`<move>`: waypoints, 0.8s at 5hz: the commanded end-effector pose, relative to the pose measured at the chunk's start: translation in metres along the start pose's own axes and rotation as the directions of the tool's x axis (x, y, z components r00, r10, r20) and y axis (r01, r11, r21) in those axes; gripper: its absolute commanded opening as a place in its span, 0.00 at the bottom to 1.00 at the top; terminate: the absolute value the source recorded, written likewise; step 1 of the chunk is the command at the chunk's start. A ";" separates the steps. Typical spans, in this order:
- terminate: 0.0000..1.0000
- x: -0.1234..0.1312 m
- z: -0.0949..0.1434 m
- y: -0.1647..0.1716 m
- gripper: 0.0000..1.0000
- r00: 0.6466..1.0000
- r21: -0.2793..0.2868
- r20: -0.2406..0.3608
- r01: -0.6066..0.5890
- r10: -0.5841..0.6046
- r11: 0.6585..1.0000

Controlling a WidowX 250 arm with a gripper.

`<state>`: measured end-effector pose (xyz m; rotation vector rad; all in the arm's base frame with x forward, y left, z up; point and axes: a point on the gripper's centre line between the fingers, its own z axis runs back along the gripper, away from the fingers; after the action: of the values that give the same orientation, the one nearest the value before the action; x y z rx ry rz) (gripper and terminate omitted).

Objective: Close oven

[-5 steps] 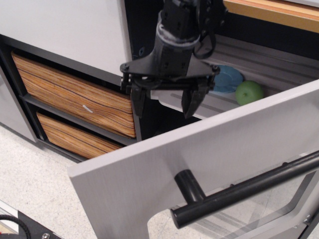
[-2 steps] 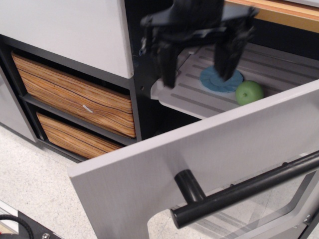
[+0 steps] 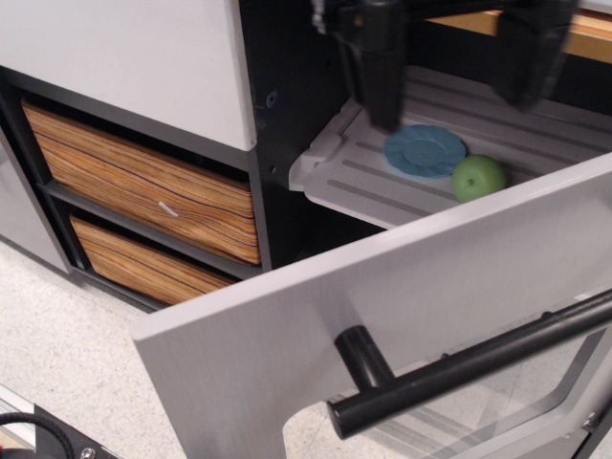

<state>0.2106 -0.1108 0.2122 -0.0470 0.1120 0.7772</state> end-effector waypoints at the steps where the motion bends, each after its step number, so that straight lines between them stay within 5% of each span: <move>1: 0.00 -0.032 -0.008 -0.009 1.00 0.995 -0.003 -0.092 -0.023 0.022 1.000; 3: 0.00 -0.036 -0.039 -0.013 1.00 0.987 -0.043 -0.135 -0.088 0.082 0.995; 4: 0.00 -0.025 -0.039 -0.011 1.00 0.989 -0.066 -0.101 -0.111 0.105 0.992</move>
<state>0.1941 -0.1424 0.1629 -0.1100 0.2031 0.8930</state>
